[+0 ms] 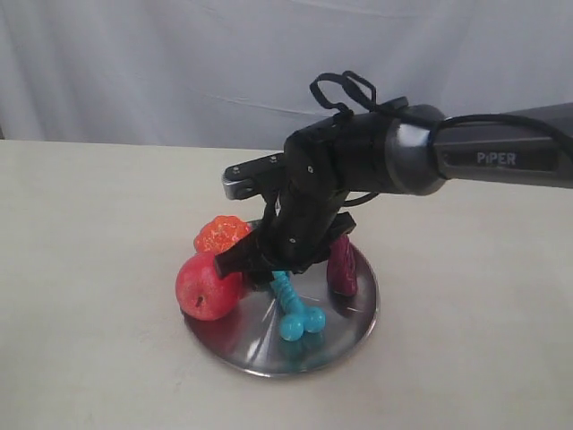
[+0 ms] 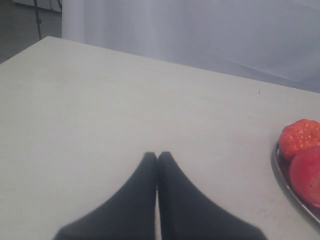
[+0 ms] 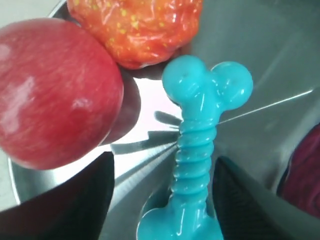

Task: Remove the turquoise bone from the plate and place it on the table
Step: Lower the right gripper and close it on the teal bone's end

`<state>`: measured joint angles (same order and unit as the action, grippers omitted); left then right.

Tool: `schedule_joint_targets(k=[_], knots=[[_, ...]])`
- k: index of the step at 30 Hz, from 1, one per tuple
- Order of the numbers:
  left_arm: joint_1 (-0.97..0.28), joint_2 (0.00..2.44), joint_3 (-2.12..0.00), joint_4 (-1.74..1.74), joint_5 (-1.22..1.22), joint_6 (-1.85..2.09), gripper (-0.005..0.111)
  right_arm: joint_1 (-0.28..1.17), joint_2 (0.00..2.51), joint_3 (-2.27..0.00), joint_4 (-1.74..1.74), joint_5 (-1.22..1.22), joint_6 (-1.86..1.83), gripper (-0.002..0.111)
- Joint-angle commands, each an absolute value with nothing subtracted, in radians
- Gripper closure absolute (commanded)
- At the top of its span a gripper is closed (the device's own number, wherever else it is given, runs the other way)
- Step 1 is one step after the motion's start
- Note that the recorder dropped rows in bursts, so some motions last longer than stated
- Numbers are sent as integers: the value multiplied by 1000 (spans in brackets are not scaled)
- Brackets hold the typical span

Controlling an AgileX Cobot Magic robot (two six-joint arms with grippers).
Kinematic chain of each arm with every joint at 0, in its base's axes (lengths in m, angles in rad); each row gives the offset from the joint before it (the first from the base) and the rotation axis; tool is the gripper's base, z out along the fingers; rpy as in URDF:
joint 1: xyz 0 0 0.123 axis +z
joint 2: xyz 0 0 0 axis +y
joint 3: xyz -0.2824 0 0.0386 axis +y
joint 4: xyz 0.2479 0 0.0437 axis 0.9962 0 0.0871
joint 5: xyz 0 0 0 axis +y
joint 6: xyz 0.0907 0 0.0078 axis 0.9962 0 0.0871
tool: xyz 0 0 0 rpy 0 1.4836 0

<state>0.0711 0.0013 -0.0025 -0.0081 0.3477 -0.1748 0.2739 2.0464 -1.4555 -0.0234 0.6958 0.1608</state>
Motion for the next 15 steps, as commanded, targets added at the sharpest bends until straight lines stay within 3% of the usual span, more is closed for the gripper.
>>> schedule_joint_targets(k=[1,15], knots=[[66,0,0,-7,342,-177,107,270,2070,-1460,-58,670,156,52],[66,0,0,-7,342,-177,107,270,2142,-1460,-134,659,163,52]])
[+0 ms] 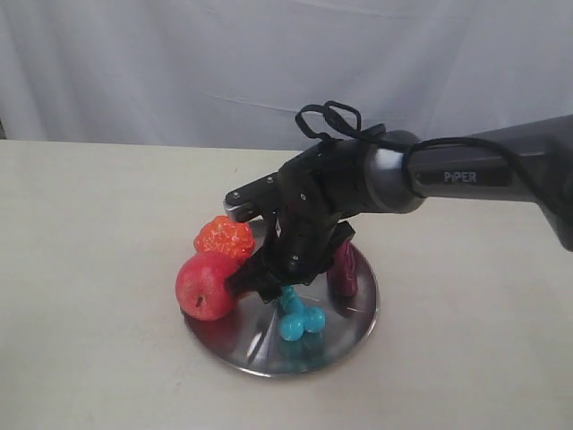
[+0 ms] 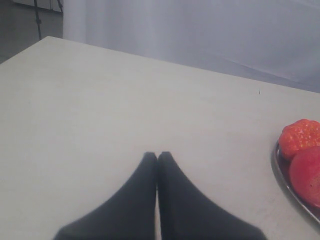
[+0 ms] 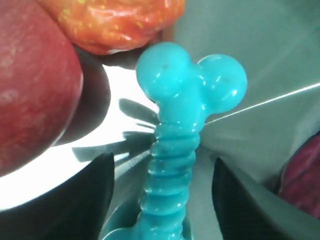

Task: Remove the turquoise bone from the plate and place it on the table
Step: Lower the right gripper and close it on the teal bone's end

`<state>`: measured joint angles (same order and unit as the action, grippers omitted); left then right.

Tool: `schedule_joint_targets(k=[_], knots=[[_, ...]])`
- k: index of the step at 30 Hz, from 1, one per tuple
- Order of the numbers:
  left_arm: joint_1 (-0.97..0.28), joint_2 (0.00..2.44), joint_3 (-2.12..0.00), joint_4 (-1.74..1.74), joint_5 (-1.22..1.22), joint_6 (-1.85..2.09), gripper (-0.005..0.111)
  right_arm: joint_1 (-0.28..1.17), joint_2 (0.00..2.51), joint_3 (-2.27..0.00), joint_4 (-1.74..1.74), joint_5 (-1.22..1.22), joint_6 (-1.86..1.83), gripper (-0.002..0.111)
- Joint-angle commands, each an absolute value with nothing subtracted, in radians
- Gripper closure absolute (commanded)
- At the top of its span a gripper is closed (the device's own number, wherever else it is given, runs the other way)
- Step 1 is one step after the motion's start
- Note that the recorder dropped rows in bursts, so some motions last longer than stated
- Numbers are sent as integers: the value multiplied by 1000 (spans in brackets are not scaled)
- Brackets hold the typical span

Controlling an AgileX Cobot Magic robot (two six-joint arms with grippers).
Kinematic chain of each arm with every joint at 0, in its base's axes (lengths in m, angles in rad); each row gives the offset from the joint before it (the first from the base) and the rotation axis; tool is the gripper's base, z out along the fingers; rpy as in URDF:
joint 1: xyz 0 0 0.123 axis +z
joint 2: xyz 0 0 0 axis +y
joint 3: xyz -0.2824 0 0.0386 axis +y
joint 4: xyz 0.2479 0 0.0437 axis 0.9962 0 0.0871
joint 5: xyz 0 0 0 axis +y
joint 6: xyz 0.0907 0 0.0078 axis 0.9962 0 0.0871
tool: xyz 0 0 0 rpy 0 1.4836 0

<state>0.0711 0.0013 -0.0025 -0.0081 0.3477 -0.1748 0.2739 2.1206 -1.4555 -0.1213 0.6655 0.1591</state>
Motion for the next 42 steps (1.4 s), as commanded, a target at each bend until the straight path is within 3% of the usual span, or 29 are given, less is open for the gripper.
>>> schedule_joint_targets(k=[1,10,12,16,27,42], knots=[[66,0,0,-7,342,-177,107,270,2146,-1460,-134,659,168,52],[66,0,0,-7,342,-177,107,270,2167,-1460,-134,638,195,55],[66,0,0,-7,342,-177,107,270,2167,-1460,-134,638,205,68],[66,0,0,-7,342,-177,107,270,2167,-1460,-134,638,223,108],[66,0,0,-7,342,-177,107,270,2165,-1472,-134,655,223,108],[66,0,0,-7,342,-177,107,272,2048,-1650,-79,969,240,108]])
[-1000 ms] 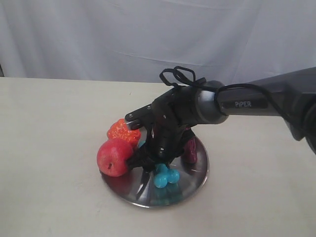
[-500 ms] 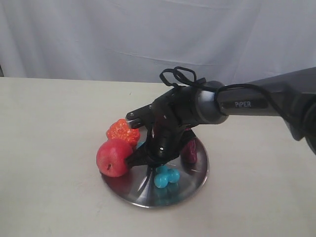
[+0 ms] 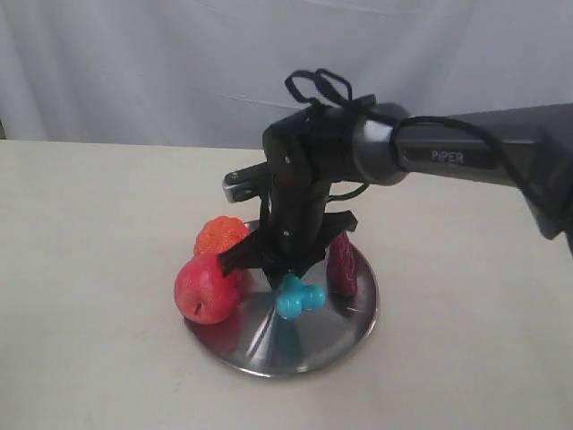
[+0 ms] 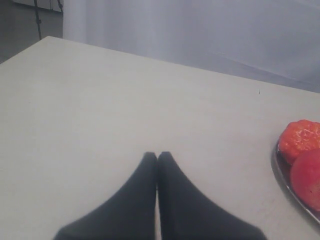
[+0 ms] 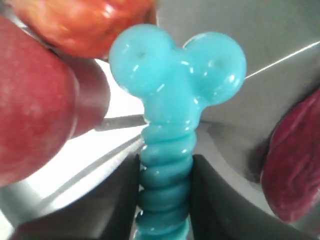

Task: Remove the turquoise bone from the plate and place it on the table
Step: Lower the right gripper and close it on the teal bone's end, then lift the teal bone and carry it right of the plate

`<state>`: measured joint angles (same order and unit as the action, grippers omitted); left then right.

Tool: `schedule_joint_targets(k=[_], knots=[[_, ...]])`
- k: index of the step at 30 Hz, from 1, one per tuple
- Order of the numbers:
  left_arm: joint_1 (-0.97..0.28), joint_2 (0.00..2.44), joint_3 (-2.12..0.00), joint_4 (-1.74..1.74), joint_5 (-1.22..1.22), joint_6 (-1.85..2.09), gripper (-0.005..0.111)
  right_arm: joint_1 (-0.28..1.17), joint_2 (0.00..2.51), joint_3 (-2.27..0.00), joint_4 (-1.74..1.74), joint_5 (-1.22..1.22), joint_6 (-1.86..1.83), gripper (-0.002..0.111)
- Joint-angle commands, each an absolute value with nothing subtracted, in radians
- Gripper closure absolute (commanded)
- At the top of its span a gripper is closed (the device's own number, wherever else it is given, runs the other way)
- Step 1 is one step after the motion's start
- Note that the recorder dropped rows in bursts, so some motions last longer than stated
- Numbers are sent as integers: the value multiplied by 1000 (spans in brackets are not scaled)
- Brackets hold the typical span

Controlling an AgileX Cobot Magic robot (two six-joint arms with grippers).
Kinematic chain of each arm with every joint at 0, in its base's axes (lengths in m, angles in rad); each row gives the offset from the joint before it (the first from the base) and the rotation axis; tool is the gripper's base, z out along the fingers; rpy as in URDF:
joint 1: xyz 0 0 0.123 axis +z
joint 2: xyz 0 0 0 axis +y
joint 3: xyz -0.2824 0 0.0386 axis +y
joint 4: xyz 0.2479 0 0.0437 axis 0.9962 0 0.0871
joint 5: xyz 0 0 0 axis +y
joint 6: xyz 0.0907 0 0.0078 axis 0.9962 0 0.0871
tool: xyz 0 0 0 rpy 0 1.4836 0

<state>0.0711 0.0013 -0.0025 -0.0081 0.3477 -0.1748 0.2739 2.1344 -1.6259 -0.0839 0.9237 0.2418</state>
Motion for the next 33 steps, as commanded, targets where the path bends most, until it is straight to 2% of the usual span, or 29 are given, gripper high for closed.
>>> schedule_joint_targets(k=[1,12,20,26,33], knots=[[66,0,0,-7,342,-177,107,272,2022,-1650,-79,976,239,108],[66,0,0,-7,342,-177,107,250,1744,-1650,-146,1137,186,108],[66,0,0,-7,342,-177,107,92,1579,-1635,-135,1221,183,108],[66,0,0,-7,342,-177,107,-43,1485,-1496,-133,1196,178,108],[66,0,0,-7,342,-177,107,-140,1463,-1234,-101,1019,142,108]])
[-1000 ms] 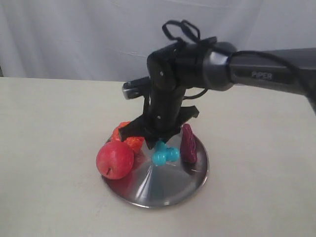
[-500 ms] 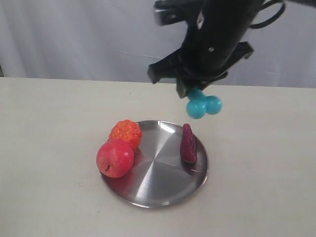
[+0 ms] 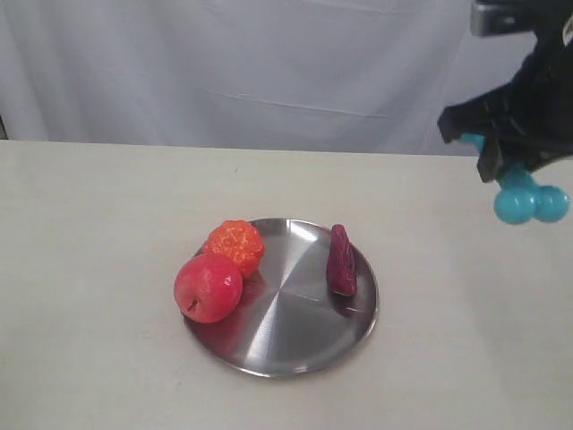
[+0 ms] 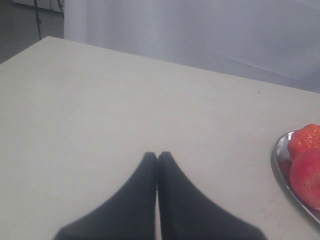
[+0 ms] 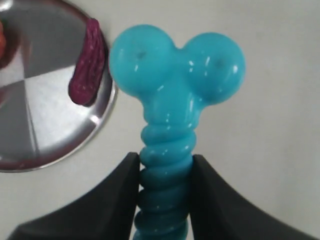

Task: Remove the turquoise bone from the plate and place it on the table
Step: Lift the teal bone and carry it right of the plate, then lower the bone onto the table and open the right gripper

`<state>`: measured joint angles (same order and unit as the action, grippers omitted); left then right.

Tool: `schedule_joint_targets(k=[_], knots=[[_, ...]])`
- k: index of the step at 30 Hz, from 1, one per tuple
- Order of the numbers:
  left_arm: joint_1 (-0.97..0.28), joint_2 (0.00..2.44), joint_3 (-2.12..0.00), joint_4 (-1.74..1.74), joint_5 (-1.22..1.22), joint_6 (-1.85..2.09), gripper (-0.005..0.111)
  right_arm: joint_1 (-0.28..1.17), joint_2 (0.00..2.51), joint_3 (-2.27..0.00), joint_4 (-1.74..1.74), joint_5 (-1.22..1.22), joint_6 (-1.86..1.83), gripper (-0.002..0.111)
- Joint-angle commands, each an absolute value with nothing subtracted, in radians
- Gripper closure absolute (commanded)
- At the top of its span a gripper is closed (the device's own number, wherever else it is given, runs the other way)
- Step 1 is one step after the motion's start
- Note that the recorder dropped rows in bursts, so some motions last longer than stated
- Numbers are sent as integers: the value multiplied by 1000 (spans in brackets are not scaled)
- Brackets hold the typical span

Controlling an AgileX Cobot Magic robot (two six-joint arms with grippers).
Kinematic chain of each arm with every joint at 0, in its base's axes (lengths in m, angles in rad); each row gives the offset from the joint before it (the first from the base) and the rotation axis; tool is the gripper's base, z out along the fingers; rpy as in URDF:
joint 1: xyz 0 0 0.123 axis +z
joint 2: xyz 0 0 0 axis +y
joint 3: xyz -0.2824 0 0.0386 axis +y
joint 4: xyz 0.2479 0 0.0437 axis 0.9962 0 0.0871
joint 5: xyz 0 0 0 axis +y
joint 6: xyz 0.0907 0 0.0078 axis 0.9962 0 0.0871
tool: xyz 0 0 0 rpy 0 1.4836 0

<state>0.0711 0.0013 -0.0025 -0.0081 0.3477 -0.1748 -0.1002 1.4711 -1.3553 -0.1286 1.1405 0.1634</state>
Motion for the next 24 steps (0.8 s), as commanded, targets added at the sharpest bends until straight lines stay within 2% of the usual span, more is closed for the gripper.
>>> schedule_joint_targets(k=[1,6,16,24], knots=[[66,0,0,-7,342,-177,107,-149,1463,-1192,-76,969,142,108],[66,0,0,-7,342,-177,107,-160,1518,-999,-47,687,160,108],[66,0,0,-7,342,-177,107,-160,1771,-988,-47,500,198,108],[66,0,0,-7,342,-177,107,-160,1864,-988,-42,437,198,108]])
